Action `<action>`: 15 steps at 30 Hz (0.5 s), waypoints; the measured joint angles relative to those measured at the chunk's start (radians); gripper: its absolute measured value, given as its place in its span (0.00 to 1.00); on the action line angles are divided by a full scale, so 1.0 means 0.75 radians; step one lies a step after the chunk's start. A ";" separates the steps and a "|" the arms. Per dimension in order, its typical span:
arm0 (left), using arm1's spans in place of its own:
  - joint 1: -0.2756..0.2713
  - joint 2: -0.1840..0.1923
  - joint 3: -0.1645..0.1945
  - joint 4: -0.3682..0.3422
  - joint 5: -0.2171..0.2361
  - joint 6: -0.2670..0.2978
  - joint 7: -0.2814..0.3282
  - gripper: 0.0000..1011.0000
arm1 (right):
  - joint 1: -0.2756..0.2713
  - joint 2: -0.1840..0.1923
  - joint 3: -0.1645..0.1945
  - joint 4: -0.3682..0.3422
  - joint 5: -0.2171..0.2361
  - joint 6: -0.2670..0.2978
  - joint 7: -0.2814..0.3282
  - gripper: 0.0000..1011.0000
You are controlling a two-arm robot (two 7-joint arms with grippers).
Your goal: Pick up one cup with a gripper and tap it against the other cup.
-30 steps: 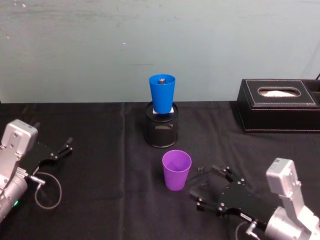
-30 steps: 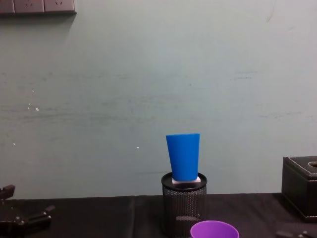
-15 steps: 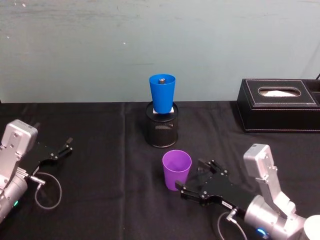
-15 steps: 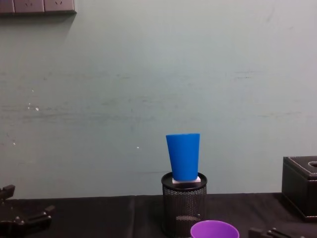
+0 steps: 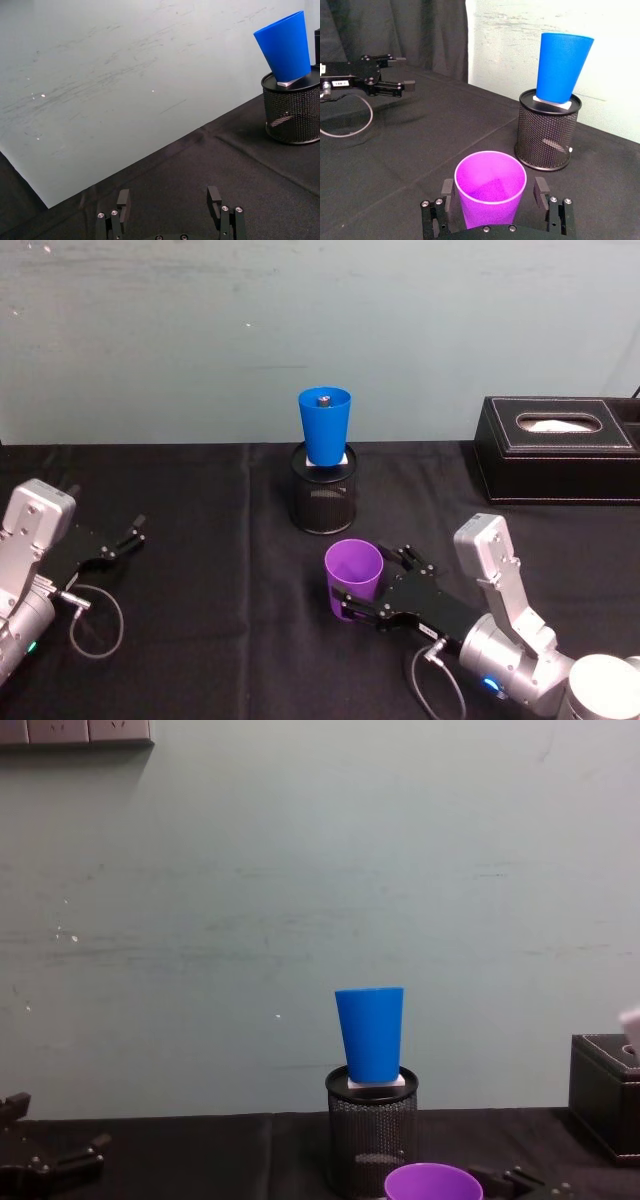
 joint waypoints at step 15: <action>0.000 0.000 0.000 0.000 0.000 0.000 0.000 0.99 | 0.046 -0.095 0.017 0.095 -0.051 0.002 0.000 0.99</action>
